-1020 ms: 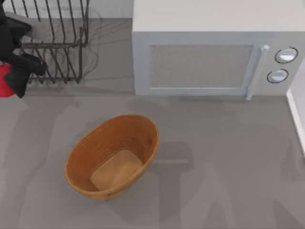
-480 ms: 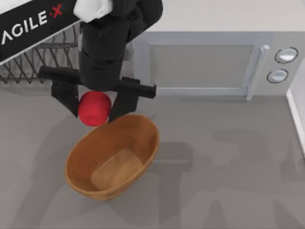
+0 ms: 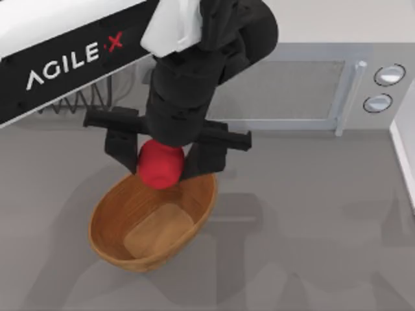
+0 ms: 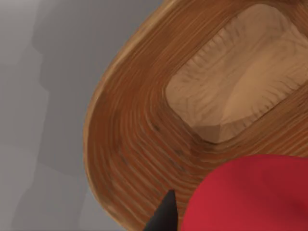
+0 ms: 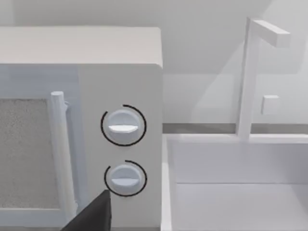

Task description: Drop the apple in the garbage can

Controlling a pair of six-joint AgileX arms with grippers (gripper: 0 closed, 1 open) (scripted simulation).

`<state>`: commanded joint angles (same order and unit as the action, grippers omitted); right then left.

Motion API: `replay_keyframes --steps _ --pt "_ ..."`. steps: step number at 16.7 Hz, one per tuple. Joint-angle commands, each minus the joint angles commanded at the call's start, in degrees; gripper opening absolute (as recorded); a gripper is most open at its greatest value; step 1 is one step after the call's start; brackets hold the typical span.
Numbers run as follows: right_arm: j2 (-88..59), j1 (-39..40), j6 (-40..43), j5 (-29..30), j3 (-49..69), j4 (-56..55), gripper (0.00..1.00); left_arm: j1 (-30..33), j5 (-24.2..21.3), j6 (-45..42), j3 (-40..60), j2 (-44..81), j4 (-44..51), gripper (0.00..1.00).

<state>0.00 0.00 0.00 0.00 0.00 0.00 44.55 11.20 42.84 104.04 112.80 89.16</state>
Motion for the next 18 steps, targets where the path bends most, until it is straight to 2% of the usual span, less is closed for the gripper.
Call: replay_keyframes --steps 5,12,16,18 --pt "0.0 0.0 0.0 0.0 0.0 0.0 1.00 -0.6 -0.1 -0.4 -2.3 0.0 -2.4 0.00" --pt "0.0 0.0 0.0 0.0 0.0 0.0 1.00 -1.9 0.2 -1.9 -16.7 -1.1 -15.9 0.00" --pt "0.0 0.0 0.0 0.0 0.0 0.0 1.00 -2.0 0.3 -2.0 -17.1 -1.1 -16.4 0.00" --pt "0.0 0.0 0.0 0.0 0.0 0.0 1.00 -2.0 0.3 -2.0 -17.1 -1.1 -16.4 0.15"
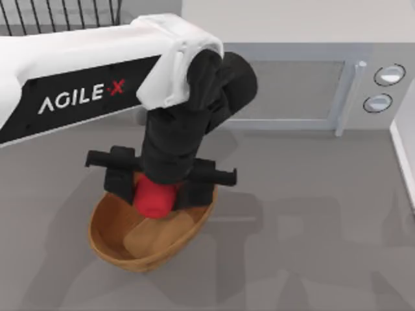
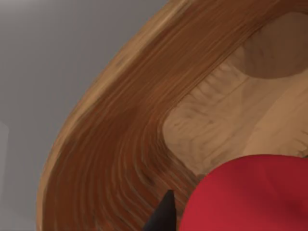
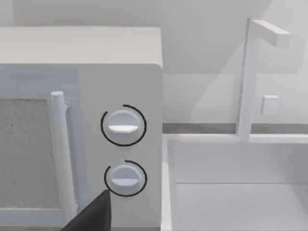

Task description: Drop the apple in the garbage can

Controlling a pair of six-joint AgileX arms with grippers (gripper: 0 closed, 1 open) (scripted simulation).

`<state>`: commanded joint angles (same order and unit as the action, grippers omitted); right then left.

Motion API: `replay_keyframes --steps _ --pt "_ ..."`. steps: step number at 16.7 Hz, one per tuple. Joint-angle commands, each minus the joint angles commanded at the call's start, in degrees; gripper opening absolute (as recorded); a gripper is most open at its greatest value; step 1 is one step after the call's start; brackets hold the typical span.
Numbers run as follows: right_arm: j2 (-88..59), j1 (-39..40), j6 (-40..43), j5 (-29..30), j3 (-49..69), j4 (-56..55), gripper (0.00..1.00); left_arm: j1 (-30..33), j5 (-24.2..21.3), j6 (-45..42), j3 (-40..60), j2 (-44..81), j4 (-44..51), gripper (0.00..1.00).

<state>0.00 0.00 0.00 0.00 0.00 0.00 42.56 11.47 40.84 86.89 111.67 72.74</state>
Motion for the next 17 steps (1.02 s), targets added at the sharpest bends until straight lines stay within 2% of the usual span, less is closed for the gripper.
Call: replay_keyframes --steps 11,17 --pt "0.0 0.0 0.0 0.0 0.0 0.0 1.00 0.0 0.0 0.0 0.0 0.0 0.0 0.98" --pt "0.0 0.0 0.0 0.0 0.0 0.0 1.00 0.0 0.0 0.0 0.0 0.0 0.0 1.00"
